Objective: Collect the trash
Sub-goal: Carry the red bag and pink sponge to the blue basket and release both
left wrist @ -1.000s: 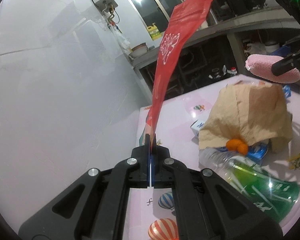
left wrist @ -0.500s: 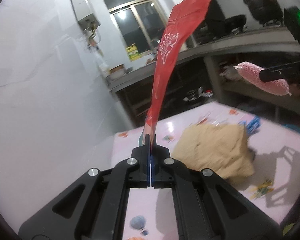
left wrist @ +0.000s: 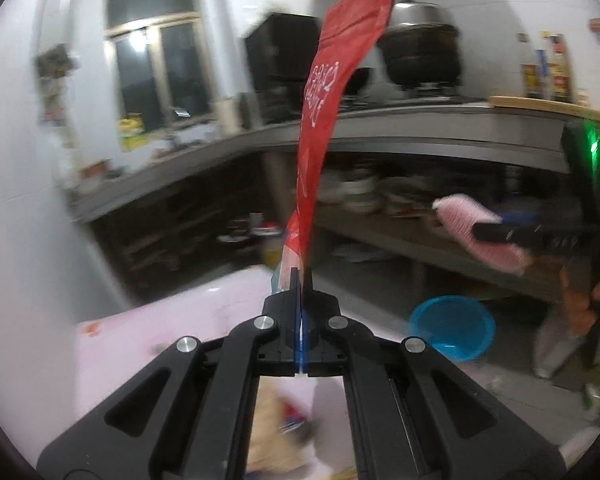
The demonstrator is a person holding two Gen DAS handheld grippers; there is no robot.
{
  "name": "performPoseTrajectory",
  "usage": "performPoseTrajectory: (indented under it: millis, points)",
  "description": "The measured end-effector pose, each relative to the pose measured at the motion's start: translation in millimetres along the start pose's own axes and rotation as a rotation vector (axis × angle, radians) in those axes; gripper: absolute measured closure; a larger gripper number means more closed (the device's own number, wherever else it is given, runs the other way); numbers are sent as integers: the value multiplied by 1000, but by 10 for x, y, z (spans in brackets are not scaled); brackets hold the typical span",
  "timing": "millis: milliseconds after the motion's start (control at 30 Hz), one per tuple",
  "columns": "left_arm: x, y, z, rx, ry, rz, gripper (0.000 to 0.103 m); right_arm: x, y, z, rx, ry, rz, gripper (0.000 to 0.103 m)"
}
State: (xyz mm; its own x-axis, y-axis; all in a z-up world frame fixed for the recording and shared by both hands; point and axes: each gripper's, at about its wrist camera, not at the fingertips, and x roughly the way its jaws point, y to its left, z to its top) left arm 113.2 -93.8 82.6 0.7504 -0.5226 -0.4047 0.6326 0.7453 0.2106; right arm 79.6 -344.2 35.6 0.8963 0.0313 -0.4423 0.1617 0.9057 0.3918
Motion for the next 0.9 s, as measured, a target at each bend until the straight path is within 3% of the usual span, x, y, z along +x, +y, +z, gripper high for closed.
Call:
performPoseTrajectory:
  millis: [100,233,367,467,533,700,867,900]
  points:
    - [376,-301,130,-40,73,-148,103,-59,-445,-128,106,20,-75,24]
    - [1038,-650,272,-141,235,-359,103,-30,-1093,-355,270,67,-179,24]
    - [1829,-1061,242,-244,458,-544,103,118,-1678,-720,443,131,-241,24]
    - [2388,-1359,145,-301,626,-635,103,325,-2084,-1013,571,178,-265,24]
    - [2694,-1546,71,-310,702,-655,103,488,-2331,-1180,637,209,-277,24]
    - [3474,-2043,-188,-283,873,-616,103,938,-2805,-1552,759,282,-318,24]
    - [3978,-2370,-366,-209,931,-576,103,1435,-3074,-1631,791,291,-365,23]
    - [4076,-2438,-381,-209,932,-571,99,1532,-3135,-1648,790,291,-369,22]
